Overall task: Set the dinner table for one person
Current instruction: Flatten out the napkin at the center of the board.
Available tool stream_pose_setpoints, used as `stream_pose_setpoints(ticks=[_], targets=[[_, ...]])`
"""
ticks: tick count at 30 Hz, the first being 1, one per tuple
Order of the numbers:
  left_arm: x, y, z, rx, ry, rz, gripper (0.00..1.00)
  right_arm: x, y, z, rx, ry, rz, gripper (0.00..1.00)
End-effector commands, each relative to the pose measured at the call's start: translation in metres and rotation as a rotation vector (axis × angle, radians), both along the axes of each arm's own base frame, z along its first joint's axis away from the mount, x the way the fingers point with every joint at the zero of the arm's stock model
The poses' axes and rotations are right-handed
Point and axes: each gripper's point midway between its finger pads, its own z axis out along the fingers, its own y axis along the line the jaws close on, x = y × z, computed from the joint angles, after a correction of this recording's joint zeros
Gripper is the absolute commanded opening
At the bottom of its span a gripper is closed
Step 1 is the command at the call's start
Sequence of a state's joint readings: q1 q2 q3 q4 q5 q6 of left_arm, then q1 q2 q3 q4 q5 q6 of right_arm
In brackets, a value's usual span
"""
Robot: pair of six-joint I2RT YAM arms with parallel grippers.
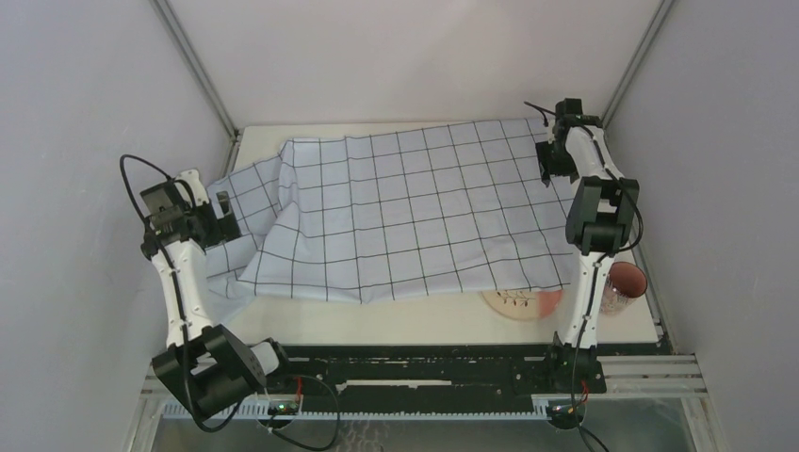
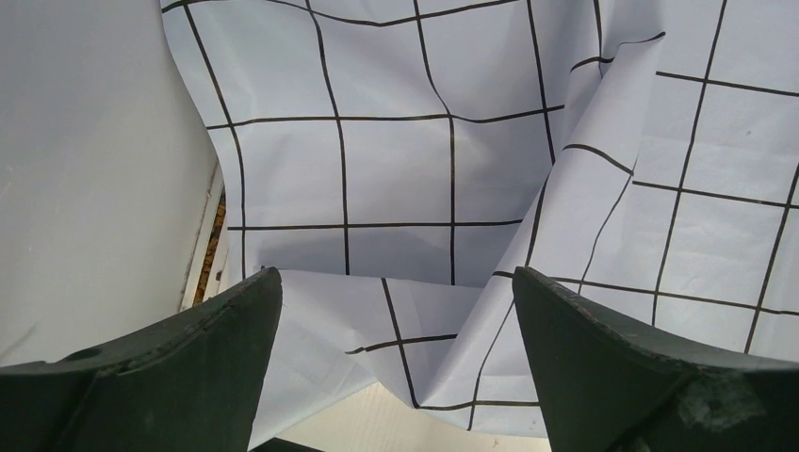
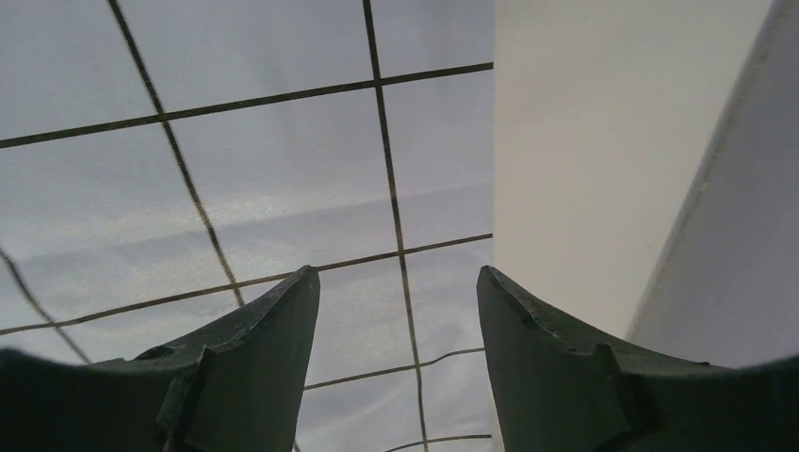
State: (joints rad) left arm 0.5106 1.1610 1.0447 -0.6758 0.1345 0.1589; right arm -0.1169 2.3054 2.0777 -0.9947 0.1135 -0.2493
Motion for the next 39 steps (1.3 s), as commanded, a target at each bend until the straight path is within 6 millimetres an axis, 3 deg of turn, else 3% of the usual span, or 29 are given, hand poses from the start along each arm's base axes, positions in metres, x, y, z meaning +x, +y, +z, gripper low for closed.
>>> stream_pose_setpoints(ticks=[1,7,13,15,19,22,29,39], targets=[[-0.003,-0.009,0.009,0.009,-0.029,-0.039,0.97,0.003,-0.02,0.004,-0.151,-0.005,-0.008,0.71],[-0.004,-0.009,0.02,0.013,-0.043,-0.039,0.97,-0.01,0.024,-0.007,0.128,0.033,0.036,0.71],[-0.007,-0.011,0.024,0.016,-0.041,-0.041,0.97,-0.021,0.046,-0.015,0.246,0.082,0.072,0.71],[-0.009,-0.011,0.024,0.02,-0.035,-0.043,0.97,-0.024,0.045,-0.019,0.226,0.103,0.074,0.71],[-0.012,-0.012,0.023,0.018,-0.032,-0.041,0.98,-0.021,0.021,-0.027,0.011,0.076,0.045,0.72],[-0.013,-0.013,0.021,0.014,-0.024,-0.042,0.98,-0.022,0.015,-0.029,-0.057,0.083,0.028,0.72],[-0.016,-0.016,0.026,0.018,-0.035,-0.047,0.98,-0.038,0.055,-0.039,0.167,0.172,0.063,0.72],[-0.017,-0.016,0.022,0.02,-0.029,-0.054,0.98,-0.055,0.074,-0.051,0.243,0.237,0.103,0.72]])
